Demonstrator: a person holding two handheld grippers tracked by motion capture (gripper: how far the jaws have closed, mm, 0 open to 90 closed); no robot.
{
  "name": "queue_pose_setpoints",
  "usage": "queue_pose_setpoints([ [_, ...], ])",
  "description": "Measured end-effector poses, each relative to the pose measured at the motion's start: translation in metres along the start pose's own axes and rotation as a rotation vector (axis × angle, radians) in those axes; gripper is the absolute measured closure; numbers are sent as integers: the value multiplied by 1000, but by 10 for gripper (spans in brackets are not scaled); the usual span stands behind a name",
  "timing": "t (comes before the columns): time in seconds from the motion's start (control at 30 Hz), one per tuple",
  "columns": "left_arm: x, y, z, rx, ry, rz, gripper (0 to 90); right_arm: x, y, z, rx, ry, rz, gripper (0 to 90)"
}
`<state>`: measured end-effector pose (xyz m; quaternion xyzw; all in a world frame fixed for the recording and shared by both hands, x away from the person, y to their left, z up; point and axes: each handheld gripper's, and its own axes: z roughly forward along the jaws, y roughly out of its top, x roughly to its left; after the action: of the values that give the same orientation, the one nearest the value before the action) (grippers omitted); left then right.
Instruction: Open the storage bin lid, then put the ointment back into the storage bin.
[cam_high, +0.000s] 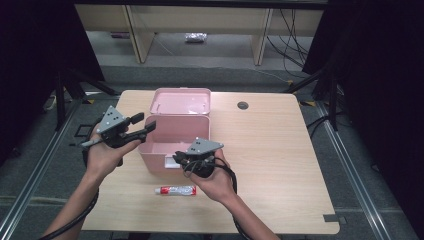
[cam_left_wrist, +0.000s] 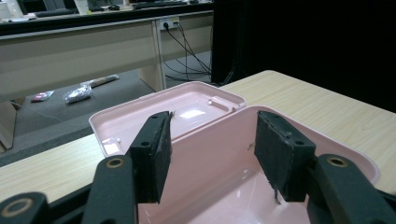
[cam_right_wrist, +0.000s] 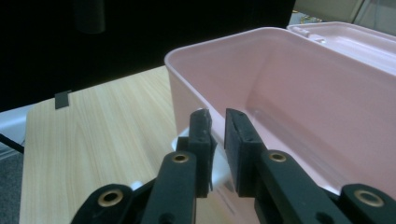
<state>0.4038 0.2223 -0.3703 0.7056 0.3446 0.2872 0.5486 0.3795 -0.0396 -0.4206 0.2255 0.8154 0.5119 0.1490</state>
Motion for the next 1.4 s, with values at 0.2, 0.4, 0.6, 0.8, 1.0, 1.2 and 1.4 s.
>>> queue_pose_setpoints([
  [0.2, -6, -5, -8, -5, -38, 1, 452, -8, -4, -16, 19, -13, 26, 793],
  [0.4, -18, -12, -16, -1, -80, 22, 449, -16, -13, -35, 19, -44, 38, 769],
  [0.6, -31, -23, -23, 4, -124, 38, 449, -27, -25, -52, 44, -80, 66, 754],
  [0.8, -40, -36, -29, 23, -162, 63, 458, -39, -38, -62, 51, -112, 90, 738],
  [1.0, -45, -43, -31, 46, -181, 62, 469, -45, -46, -72, 46, -124, 135, 733],
  [1.2, -51, -50, -31, 81, -208, 69, 467, -51, -54, -85, 41, -176, 130, 730],
  [1.4, -57, -52, -28, 93, -245, 93, 470, -57, -64, -94, 52, -196, 160, 728],
])
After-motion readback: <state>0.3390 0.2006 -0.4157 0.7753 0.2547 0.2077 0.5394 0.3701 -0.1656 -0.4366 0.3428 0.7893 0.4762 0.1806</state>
